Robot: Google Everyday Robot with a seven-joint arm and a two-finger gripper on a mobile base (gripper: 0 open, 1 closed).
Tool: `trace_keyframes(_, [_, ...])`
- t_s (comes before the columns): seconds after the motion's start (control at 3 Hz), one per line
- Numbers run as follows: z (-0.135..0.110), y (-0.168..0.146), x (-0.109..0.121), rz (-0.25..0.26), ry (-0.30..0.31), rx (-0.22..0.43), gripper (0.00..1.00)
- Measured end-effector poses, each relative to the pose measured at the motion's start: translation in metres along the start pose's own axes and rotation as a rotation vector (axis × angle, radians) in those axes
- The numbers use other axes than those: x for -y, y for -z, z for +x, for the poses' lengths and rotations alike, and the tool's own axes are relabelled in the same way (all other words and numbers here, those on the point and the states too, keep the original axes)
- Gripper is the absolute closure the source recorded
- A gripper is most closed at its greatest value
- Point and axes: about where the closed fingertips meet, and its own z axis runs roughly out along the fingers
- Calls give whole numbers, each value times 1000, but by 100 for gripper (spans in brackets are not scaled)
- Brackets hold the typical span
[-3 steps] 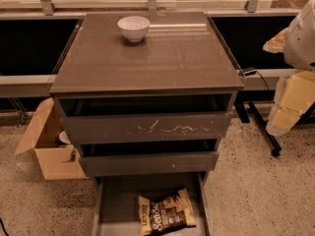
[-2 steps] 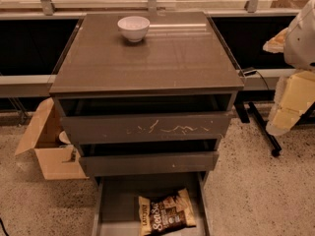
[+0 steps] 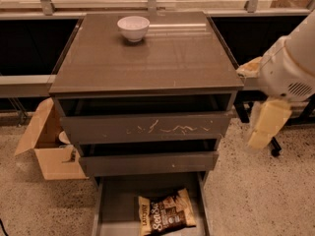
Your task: Pick brown chip bag from bottom drawer and place on counter
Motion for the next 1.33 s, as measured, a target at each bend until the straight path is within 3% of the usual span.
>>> trace_keyframes(0.33, [-22,-78,-27,-81,58,191,0])
trace_keyframes(0.67, [-38,-91,-23,-53,82,262,0])
trace_keyframes(1.33, [-36,-108,-25,-78,83,274,0])
